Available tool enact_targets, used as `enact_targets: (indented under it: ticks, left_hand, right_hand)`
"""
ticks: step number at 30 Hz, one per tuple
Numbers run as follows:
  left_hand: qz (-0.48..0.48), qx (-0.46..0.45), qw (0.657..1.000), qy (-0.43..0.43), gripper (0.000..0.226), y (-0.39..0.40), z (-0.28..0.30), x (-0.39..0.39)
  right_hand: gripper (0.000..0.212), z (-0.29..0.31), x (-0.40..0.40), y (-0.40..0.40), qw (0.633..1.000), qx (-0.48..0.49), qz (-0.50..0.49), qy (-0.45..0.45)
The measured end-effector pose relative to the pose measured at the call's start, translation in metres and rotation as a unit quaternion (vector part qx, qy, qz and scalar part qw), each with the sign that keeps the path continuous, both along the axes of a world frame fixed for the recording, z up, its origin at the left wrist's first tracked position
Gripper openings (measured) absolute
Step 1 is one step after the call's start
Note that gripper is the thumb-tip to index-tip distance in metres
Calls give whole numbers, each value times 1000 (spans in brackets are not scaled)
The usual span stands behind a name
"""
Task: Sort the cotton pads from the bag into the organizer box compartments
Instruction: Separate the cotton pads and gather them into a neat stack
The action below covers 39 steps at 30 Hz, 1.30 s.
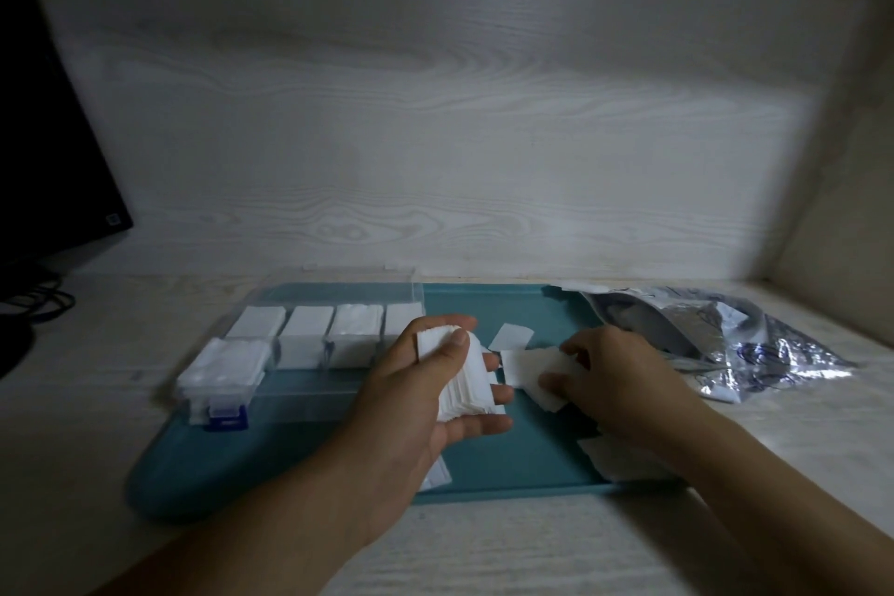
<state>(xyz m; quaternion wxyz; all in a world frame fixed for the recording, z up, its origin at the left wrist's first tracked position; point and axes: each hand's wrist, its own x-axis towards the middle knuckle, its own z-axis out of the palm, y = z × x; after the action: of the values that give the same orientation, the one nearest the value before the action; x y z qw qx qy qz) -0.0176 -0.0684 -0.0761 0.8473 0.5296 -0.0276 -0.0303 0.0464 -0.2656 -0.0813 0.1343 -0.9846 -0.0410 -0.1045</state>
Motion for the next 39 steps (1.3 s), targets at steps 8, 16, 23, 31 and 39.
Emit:
enact_targets:
  ticks: [8,16,23,31,39]
  left_hand:
    - [6,9,1000,-3,20,0,0,0]
    - [-11,32,999,-8,19,-1,-4,-1]
    - [-67,23,997,1,29,-5,-3,-3]
    - [-23,-19,999,19,27,-3,-2,1]
    - [-29,-46,998,19,25,-4,-2,1]
  right_hand:
    - [18,10,3,-5,987,115,70,-88]
    - [17,30,-22,7,818,507,269,45]
    - [19,9,-24,24,888,365,275,-47]
    - [73,15,-38,22,915,245,320,2]
    - [89,13,-41,28,901,238,360,-37]
